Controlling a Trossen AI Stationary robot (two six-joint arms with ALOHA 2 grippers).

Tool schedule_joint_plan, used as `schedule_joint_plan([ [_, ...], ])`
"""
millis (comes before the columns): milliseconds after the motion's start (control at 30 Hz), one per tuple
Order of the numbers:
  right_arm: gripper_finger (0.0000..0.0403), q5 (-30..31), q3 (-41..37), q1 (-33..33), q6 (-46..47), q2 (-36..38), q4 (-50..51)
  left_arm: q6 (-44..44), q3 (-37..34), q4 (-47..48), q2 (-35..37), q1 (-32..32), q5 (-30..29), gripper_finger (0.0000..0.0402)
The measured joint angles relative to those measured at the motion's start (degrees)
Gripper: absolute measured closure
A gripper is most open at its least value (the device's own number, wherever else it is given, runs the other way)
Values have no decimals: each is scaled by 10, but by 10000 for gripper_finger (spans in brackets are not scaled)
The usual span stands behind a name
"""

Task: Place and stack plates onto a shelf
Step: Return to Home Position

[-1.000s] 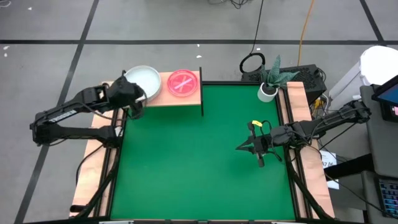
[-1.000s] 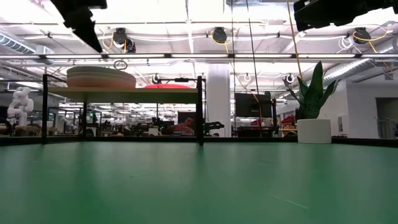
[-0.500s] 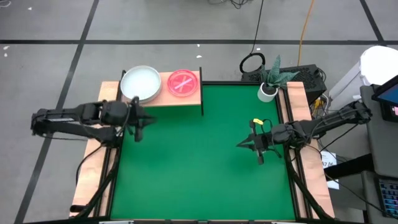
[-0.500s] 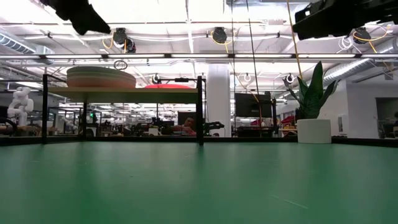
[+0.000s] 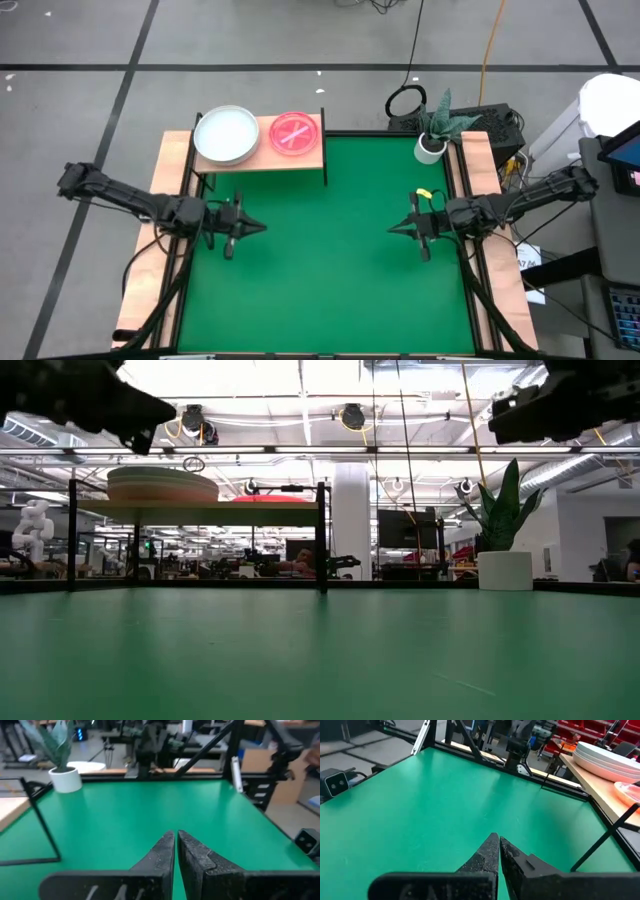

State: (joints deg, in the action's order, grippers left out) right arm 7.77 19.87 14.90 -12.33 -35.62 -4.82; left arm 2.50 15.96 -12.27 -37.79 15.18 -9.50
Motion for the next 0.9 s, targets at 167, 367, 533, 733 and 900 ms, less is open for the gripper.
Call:
schedule_joint_plan([
  [167,403,0,-56,-7,15,41,-47,3,-71,-103,4,24,0,378],
  [367,403,-3,-109,-28,41,84,-62,9,-142,-187,8,37,-1,378],
  [533,403,-32,-135,-40,42,119,-63,-4,-154,-211,18,44,-2,378],
  [733,403,-34,-165,-62,40,160,-63,-29,-154,-202,48,44,-2,378],
  [900,403,-34,-178,-83,41,188,-55,-29,-154,-172,78,44,-2,378],
])
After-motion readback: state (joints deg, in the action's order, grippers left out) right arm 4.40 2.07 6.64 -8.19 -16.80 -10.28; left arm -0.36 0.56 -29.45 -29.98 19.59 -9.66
